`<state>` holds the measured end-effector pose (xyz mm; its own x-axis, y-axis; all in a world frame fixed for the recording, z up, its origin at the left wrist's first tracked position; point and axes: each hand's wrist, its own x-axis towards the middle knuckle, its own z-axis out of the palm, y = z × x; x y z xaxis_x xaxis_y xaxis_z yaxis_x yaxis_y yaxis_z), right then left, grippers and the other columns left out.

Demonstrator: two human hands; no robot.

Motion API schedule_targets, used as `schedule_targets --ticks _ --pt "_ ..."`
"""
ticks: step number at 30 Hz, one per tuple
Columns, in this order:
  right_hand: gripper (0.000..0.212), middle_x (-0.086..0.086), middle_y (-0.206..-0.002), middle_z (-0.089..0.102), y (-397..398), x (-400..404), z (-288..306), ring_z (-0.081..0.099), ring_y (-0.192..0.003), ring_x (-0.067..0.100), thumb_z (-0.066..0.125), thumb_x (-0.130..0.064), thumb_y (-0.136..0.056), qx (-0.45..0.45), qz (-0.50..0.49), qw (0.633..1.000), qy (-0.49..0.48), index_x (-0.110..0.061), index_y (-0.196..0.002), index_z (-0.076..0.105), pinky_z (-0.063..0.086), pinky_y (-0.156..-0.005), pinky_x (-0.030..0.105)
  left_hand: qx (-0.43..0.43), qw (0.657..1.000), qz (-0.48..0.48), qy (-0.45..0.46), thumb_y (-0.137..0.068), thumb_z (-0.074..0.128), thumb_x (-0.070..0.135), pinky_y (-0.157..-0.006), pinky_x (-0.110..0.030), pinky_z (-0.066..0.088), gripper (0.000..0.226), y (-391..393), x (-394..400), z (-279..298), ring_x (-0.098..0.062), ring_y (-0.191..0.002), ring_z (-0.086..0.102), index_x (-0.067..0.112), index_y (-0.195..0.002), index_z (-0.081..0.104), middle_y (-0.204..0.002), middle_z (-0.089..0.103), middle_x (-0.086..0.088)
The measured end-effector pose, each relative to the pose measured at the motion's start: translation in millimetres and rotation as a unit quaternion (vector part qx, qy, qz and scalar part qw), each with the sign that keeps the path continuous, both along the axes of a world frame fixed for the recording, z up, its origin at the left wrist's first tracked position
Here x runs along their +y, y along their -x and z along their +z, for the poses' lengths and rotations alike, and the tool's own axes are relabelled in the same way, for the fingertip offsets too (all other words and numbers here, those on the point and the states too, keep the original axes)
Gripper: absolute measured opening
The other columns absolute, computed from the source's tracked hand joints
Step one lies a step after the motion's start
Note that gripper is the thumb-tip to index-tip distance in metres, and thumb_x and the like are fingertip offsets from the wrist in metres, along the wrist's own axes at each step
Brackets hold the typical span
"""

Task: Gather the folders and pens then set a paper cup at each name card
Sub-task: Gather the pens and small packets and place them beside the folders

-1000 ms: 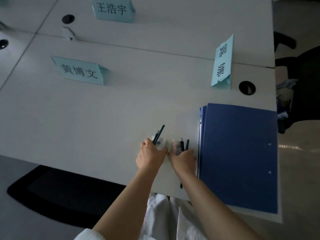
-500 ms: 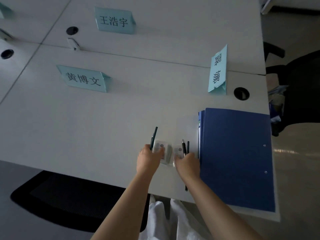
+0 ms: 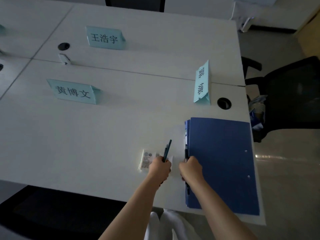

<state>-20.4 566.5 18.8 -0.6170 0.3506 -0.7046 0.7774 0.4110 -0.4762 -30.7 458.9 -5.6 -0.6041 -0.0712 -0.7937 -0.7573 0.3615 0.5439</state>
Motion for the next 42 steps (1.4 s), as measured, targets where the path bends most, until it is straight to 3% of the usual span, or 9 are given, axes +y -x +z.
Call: schedule_targets --ticks 7,11,14,17,21,24,28,32,42 --pt "0.022 0.016 -0.104 0.064 10.5 5.8 -5.5 0.067 -0.083 0.023 0.049 -0.007 -0.091 0.007 0.006 1.000 0.022 -0.001 -0.111 0.053 0.059 -0.067 0.034 -0.015 1.000 -0.020 0.002 -0.092 0.050 0.008 -0.052 -0.030 0.050 0.011 10.6 22.4 2.2 -0.020 -0.054 0.057 0.004 -0.101 0.055 -0.077 0.062 -0.010" --pt "0.028 0.014 -0.111 0.062 8.4 7.9 -4.6 0.062 -0.085 0.019 0.049 -0.009 -0.092 0.024 0.025 0.999 0.021 -0.004 -0.120 0.050 0.046 -0.053 0.020 0.001 0.998 -0.056 0.035 -0.093 0.052 0.016 -0.057 -0.026 0.051 0.019 10.2 30.5 -2.5 -0.017 -0.067 0.058 0.006 -0.109 0.057 -0.083 0.059 -0.006" --pt "0.030 0.012 -0.117 0.059 6.9 12.8 1.4 0.052 -0.082 0.014 0.046 -0.008 -0.094 0.037 0.051 0.998 0.021 -0.005 -0.123 0.050 0.034 -0.048 0.013 -0.006 0.999 -0.034 0.036 -0.087 0.051 0.017 -0.077 -0.039 0.059 0.031 6.9 33.1 -13.0 -0.033 -0.091 0.067 0.009 -0.116 0.059 -0.102 0.067 -0.017" --pt "0.020 0.007 -0.090 0.057 6.6 20.0 8.7 0.045 -0.063 0.012 0.040 -0.001 -0.088 0.041 0.061 0.997 0.040 -0.013 -0.093 0.056 0.031 -0.042 0.014 -0.006 0.998 -0.039 0.047 -0.087 0.047 0.018 -0.078 -0.040 0.057 0.037 3.8 32.2 -21.7 -0.036 -0.101 0.067 0.015 -0.122 0.060 -0.108 0.069 -0.018" --pt "0.026 0.003 -0.061 0.030 9.0 26.2 17.8 0.024 -0.055 0.015 0.036 0.005 -0.076 0.062 0.076 0.995 0.020 -0.011 -0.057 0.034 0.022 -0.048 0.024 0.008 0.998 -0.017 0.055 -0.089 0.044 0.011 -0.084 -0.042 0.055 0.032 -1.0 25.4 -21.0 -0.037 -0.101 0.066 0.015 -0.117 0.059 -0.111 0.066 -0.016" --pt "0.018 0.007 -0.064 0.037 9.5 30.7 16.6 0.031 -0.059 0.017 0.037 0.001 -0.076 0.071 0.079 0.994 0.026 -0.014 -0.065 0.038 0.026 -0.052 0.026 -0.001 0.999 -0.035 0.032 -0.087 0.044 0.012 -0.086 -0.043 0.056 0.022 -5.8 17.8 -27.9 -0.038 -0.098 0.065 0.016 -0.103 0.057 -0.115 0.065 -0.017" --pt "0.023 0.031 -0.085 0.059 1.0 47.2 17.5 0.043 -0.068 0.019 0.040 -0.003 -0.079 0.074 0.068 0.994 0.036 0.007 -0.088 0.059 0.034 -0.056 0.027 0.042 0.998 0.044 0.023 -0.090 0.044 -0.001 -0.054 -0.024 0.045 0.019 -16.5 16.2 -0.6 -0.023 -0.063 0.058 0.007 -0.098 0.060 -0.089 0.067 -0.014" --pt "0.031 0.010 -0.104 0.067 -25.3 68.2 11.8 0.064 -0.086 0.020 0.043 -0.013 -0.089 0.088 0.056 0.993 0.059 -0.008 -0.114 0.061 0.057 -0.078 0.039 0.084 0.995 0.044 0.003 -0.094 0.048 0.001 -0.059 -0.028 0.052 0.016 -40.7 10.6 18.3 -0.018 -0.061 0.061 0.008 -0.102 0.060 -0.082 0.068 -0.007" --pt "0.024 0.003 -0.099 0.066 -146.4 94.7 1.1 0.066 -0.089 0.021 0.051 -0.017 -0.091 0.091 -0.007 0.994 0.065 -0.018 -0.115 0.052 0.055 -0.086 0.045 0.096 0.994 0.032 -0.030 -0.094 0.050 0.005 -0.056 -0.029 0.047 0.016 -150.1 10.7 16.2 -0.020 -0.054 0.056 0.018 -0.098 0.058 -0.078 0.066 -0.006"
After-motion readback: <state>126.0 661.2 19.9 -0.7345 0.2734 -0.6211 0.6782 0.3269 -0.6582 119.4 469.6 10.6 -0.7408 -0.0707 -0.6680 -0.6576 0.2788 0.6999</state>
